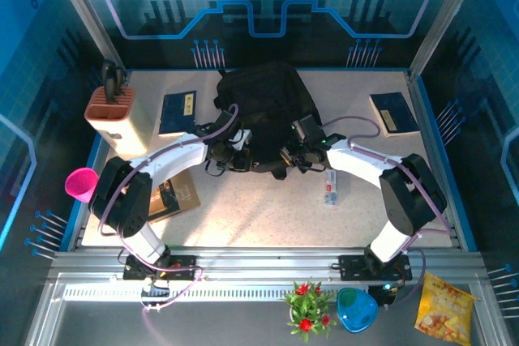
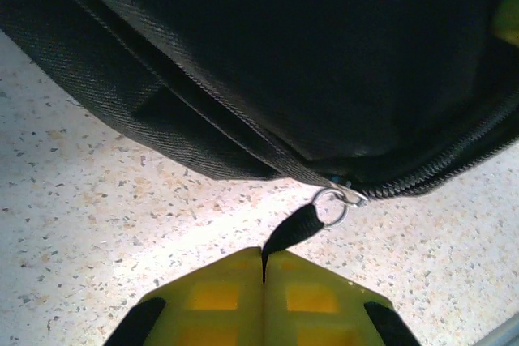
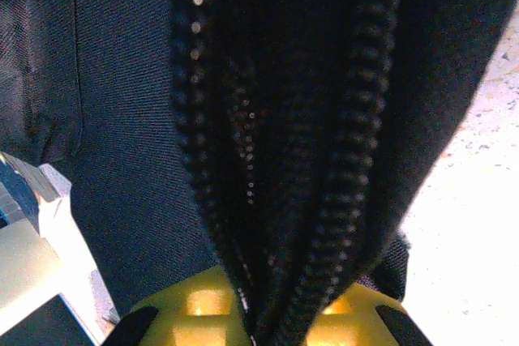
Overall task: Pack the student bag
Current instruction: Unzip the student bag at the top-center of the table.
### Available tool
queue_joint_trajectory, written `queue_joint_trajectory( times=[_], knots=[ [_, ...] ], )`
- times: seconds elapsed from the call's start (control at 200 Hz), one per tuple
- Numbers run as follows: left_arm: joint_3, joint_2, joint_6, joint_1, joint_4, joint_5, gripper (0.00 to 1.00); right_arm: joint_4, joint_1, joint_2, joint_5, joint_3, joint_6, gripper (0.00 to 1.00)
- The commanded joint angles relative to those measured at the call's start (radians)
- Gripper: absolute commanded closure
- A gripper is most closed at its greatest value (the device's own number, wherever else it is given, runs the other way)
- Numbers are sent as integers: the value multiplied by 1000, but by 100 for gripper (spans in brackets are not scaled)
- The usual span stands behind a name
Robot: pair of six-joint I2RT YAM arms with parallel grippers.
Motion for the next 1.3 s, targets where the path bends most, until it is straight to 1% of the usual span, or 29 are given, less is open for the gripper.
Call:
queue_joint_trajectory(
  times=[0.0, 0.255, 0.38, 0.59, 0.785, 1.131, 1.296],
  knots=[
    [-32, 14, -27, 33, -62, -94, 100, -4, -28, -32, 61, -15, -15, 92],
    [6, 58, 10, 74, -54, -131, 100, -13, -43, -68, 71, -29, -29, 92],
    [22, 78, 31, 97, -60, -120, 100, -18, -51, -98, 76, -38, -40, 91],
    [27, 50, 54, 97, -55, -90, 100, -16, -59, -115, 76, -51, -47, 91],
    [37, 76, 46, 118, -53, -150, 100, -13, -73, -132, 76, -64, -53, 90],
    [67, 112, 66, 154, -26, -180, 100, -13, -98, -200, 75, -92, -68, 89],
    [108, 157, 73, 183, -15, -221, 100, -10, -109, -217, 72, -101, -71, 88]
  ],
)
